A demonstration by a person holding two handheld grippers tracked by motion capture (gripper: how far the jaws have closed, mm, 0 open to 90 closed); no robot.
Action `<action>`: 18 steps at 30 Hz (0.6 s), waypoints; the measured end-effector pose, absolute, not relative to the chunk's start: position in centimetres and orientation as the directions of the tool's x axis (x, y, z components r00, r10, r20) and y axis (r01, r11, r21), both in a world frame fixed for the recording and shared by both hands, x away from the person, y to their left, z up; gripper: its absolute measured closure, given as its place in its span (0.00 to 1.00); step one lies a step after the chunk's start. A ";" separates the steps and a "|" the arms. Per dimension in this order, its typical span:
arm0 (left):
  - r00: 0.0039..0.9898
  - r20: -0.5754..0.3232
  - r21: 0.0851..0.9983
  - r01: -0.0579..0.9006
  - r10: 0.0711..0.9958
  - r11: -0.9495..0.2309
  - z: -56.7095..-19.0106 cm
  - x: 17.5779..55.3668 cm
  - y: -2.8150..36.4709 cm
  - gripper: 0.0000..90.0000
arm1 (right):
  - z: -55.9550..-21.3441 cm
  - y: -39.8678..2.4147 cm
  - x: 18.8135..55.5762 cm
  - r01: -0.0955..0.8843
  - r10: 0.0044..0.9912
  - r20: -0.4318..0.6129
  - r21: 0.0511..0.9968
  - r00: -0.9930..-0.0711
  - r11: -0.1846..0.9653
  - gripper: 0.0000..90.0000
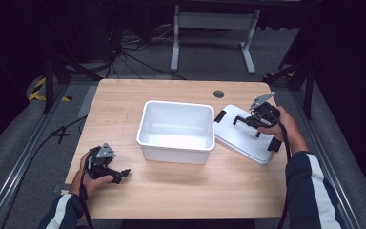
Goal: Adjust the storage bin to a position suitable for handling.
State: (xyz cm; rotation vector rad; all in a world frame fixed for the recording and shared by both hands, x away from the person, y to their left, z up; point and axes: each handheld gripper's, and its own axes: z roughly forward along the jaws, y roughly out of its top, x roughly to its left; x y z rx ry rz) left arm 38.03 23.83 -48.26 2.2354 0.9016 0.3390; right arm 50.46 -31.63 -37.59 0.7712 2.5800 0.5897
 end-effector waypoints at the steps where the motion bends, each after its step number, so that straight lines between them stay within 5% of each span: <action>1: 0.725 -0.015 0.688 0.508 0.689 -0.519 -48.3 38.0 23.8 0.00 | -37.6 -31.6 50.4 0.429 0.587 -0.238 0.486 -0.774 0.762 0.88; 18: 0.725 -0.022 0.685 0.512 0.688 -0.518 -48.3 38.0 23.8 0.00 | -36.2 -31.0 48.5 0.445 0.638 -0.188 0.570 -0.747 0.690 0.62</action>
